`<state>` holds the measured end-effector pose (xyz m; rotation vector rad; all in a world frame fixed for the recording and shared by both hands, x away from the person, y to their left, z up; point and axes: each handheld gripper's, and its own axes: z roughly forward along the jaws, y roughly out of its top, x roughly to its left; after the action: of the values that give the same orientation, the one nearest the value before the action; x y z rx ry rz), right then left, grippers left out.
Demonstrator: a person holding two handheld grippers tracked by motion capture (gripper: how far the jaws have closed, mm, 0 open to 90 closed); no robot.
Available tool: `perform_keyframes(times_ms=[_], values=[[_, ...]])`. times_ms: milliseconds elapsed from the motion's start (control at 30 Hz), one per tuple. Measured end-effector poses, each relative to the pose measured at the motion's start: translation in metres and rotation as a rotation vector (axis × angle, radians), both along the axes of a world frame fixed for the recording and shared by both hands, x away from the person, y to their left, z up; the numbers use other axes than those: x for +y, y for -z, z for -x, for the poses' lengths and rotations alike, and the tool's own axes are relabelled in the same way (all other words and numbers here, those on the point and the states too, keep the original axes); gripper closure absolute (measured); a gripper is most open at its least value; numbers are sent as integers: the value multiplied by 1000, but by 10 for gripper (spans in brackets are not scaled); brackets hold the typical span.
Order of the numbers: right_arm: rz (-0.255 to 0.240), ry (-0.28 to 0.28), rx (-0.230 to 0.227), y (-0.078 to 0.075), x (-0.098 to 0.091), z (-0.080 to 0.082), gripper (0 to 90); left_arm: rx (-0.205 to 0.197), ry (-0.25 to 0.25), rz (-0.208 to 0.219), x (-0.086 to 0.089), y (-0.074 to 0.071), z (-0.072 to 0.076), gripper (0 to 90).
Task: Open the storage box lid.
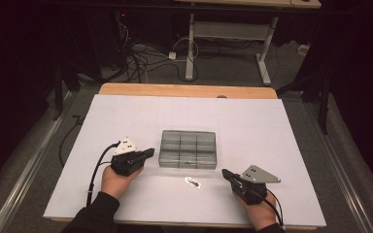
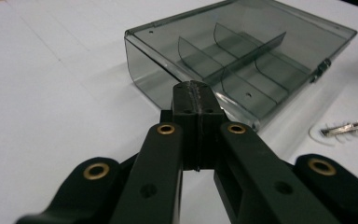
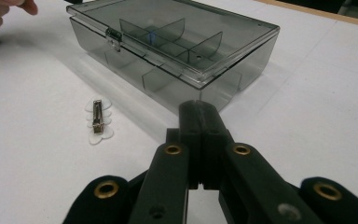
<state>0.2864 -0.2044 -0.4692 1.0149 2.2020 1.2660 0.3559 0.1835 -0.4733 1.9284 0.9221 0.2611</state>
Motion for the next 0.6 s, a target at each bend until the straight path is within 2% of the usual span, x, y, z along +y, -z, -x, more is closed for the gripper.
perform_keyframes(times_ms=[67,133,233,267,367,467,567,600], values=[[2,2,-2,-1,0,-2,900,4,7,1,-3,3,0,880],[14,10,-10,-3,0,-5,900,0,19,-21,-5,4,2,880],[9,16,-11,-5,2,-13,900,1,19,-5,-3,5,6,880],[4,27,-8,-7,4,-20,900,1,22,-11,-2,6,6,880],[17,29,-14,-10,7,-30,900,4,19,-6,2,7,8,880],[9,21,-7,-14,8,-44,900,32,46,-27,3,9,11,880],[12,30,2,-13,8,-47,900,34,56,-36,3,9,17,880],[13,33,5,-11,7,-46,900,34,55,-27,4,9,19,880]])
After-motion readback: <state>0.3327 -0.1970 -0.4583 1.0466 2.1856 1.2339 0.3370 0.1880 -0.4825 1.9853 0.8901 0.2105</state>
